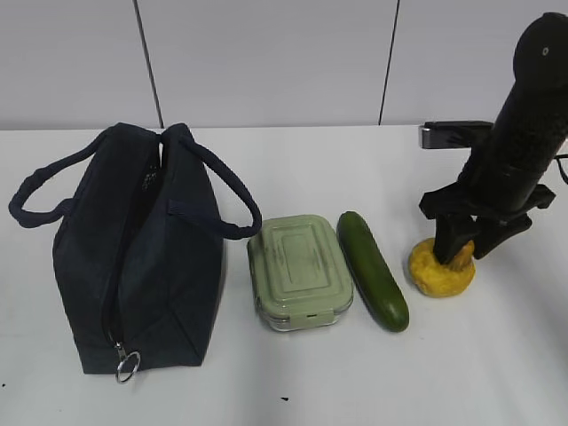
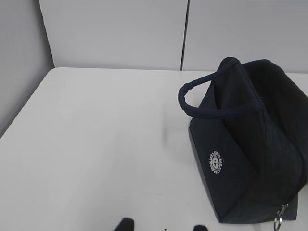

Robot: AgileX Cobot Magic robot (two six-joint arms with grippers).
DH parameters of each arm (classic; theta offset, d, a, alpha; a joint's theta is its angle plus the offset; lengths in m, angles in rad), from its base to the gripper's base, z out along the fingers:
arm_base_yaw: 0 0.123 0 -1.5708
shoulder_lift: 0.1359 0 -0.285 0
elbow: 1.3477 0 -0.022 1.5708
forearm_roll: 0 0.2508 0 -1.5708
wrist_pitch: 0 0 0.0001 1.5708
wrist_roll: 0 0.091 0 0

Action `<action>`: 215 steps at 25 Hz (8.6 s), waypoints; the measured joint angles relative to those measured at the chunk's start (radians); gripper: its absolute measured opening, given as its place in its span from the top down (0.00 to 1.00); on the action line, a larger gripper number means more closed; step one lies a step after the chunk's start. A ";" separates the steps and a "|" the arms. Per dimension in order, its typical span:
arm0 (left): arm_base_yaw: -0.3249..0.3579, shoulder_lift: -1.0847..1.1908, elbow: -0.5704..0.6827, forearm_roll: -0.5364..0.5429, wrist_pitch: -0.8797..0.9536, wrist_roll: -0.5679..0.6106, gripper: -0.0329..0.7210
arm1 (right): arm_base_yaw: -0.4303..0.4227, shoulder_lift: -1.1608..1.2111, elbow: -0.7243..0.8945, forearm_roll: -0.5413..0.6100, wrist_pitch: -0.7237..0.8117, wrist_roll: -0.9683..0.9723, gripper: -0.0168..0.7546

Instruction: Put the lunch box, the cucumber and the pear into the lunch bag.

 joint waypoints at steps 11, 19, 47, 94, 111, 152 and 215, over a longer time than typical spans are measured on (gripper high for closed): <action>0.000 0.000 0.000 0.000 0.000 0.000 0.64 | 0.000 0.008 -0.006 0.002 0.009 0.000 0.64; 0.000 0.000 0.000 0.000 0.000 0.000 0.64 | 0.000 0.013 -0.047 0.006 0.070 -0.008 0.65; 0.000 0.081 -0.050 -0.263 -0.238 0.000 0.64 | 0.000 -0.059 -0.279 0.116 0.169 0.000 0.65; -0.129 1.252 -0.076 -0.922 -0.469 0.780 0.91 | 0.202 -0.100 -0.279 0.771 0.172 -0.301 0.66; -0.129 1.253 -0.076 -1.001 -0.481 0.780 0.98 | 0.336 0.048 -0.282 1.094 -0.135 -0.583 0.66; -0.129 1.253 -0.076 -1.004 -0.482 0.780 0.98 | 0.232 0.076 -0.361 0.739 -0.228 -0.476 0.43; -0.129 1.253 -0.076 -1.018 -0.468 0.780 0.98 | 0.259 0.335 -0.385 -0.216 0.158 0.155 0.47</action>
